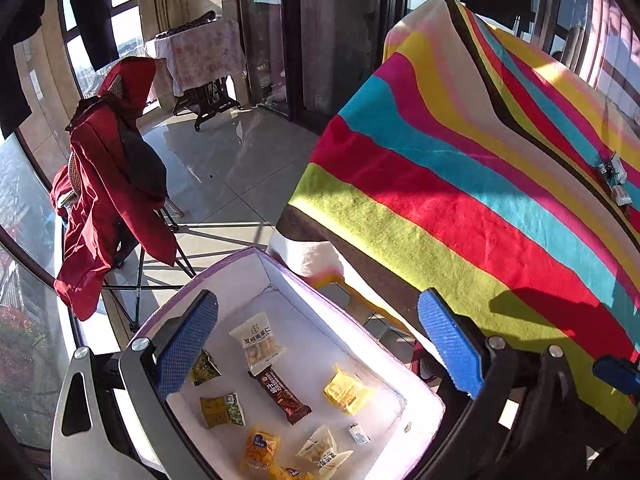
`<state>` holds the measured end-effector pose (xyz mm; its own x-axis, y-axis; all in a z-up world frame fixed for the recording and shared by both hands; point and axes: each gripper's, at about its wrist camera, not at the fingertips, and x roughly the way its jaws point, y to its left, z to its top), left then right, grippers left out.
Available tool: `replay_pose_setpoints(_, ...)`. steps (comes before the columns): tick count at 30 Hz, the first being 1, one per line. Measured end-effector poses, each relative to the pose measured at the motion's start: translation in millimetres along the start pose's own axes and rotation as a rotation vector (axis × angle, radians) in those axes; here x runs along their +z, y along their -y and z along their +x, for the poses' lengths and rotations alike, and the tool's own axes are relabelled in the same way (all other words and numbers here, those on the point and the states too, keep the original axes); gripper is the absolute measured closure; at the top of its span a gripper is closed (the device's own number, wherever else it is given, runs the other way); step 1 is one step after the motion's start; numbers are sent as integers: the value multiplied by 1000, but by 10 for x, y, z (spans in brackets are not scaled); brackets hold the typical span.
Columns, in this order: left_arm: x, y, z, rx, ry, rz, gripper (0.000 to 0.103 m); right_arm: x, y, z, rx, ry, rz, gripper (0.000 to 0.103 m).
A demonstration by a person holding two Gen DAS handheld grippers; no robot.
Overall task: Organize snacks
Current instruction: 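Carry both bags to the white box and open both tools inside it, then move both open tools back over the remaining chocolate bars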
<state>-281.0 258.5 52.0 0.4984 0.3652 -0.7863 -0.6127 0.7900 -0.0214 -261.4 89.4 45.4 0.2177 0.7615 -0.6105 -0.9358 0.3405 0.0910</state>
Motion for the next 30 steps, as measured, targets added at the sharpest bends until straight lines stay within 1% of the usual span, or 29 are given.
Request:
replay_pose_setpoints(2,131,407,30,-102,8,55,2,-47,418,-232,-106,38,72,26)
replay_pose_setpoints(4,245,870,81,-233,0,118,2,-135,850,-422,-245,50,146,26)
replay_pose_setpoints(5,287,1097,116,-282,1,147,2,-199,1106,-493,-328,46,190,26)
replay_pose_setpoints(7,363,1611,212,-354,11,216,3,-335,1596,-597,-454,44,281,26)
replay_pose_setpoints(9,451,2134,329,-392,16,285,3,-474,2016,-730,-562,47,352,26)
replay_pose_setpoints(11,556,2623,468,-431,8,338,2,-564,2403,-776,-670,35,396,26)
replay_pose_setpoints(12,613,2856,542,-449,2,357,2,-590,2590,-757,-706,26,421,26)
replay_pose_setpoints(15,809,3408,788,-465,-2,375,2,-588,3115,-817,-756,44,510,26)
replay_pose_setpoints(17,932,3618,957,-494,-22,346,3,-512,3400,-805,-754,47,554,26)
replay_pose_setpoints(18,988,3678,1018,-509,-27,322,3,-458,3493,-788,-755,49,556,26)
replay_pose_setpoints(20,1048,3711,1131,-530,-33,274,3,-325,3650,-700,-786,21,522,26)
replay_pose_setpoints(22,1064,3692,1254,-540,-71,226,3,-199,3838,-577,-807,-5,497,29)
replay_pose_setpoints(24,1065,3621,1203,-567,-35,208,2,-83,3996,-464,-819,-27,479,29)
replay_pose_setpoints(25,1054,3599,1192,-567,-26,202,2,-40,4071,-403,-824,-41,474,29)
replay_pose_setpoints(27,1045,3605,1182,-579,-24,213,2,18,4209,-256,-832,-82,466,29)
replay_pose_setpoints(30,1049,3630,1207,-590,-32,219,2,78,4294,-32,-861,-140,430,29)
